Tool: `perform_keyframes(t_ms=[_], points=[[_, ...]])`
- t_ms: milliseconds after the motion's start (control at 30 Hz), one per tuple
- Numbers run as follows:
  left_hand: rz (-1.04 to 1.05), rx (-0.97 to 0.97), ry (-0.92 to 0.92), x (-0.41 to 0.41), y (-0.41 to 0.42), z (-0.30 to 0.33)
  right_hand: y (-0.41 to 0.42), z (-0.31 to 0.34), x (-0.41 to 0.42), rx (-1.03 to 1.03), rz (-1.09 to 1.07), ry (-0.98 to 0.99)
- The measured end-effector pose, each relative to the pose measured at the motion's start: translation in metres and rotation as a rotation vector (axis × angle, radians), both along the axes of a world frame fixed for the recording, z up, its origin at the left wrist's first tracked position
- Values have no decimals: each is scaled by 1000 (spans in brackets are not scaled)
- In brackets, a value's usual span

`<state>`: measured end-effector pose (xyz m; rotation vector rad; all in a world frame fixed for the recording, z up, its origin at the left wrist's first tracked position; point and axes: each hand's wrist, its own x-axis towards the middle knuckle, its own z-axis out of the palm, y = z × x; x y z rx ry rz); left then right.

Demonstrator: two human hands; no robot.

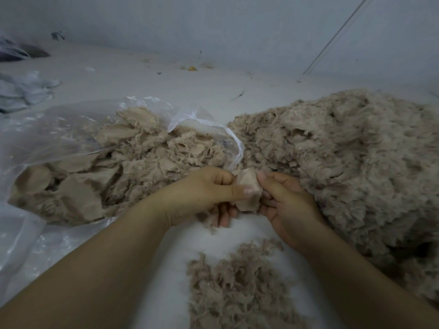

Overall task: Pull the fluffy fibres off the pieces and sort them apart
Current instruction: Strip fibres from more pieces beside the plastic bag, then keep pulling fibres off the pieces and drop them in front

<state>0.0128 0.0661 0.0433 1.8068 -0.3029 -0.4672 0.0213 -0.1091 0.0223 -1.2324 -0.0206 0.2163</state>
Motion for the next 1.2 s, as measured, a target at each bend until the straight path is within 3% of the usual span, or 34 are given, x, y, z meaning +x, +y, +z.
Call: perform_keyframes(t_ms=[200,300,500,667,933,1067,1200], points=[[208,-89,-84,5,-9,-12,1,0,2,34,-16,36],[184,-163,-58,4,-11,-10,0,-2,5,96,-79,89],[73,-217,26,2,-9,-7,0,-5,3,68,0,9],[58,-420,61,5,-2,-3,2,-3,4,73,-40,34],[79,-288,27,3,-8,-5,-2,-4,0,10,92,-38],[227,-232,-70,3,-12,-6,-3,-7,3,-22,85,-40],[359,-319,-99,5,-15,-7,-4,-8,3,-26,117,-45]])
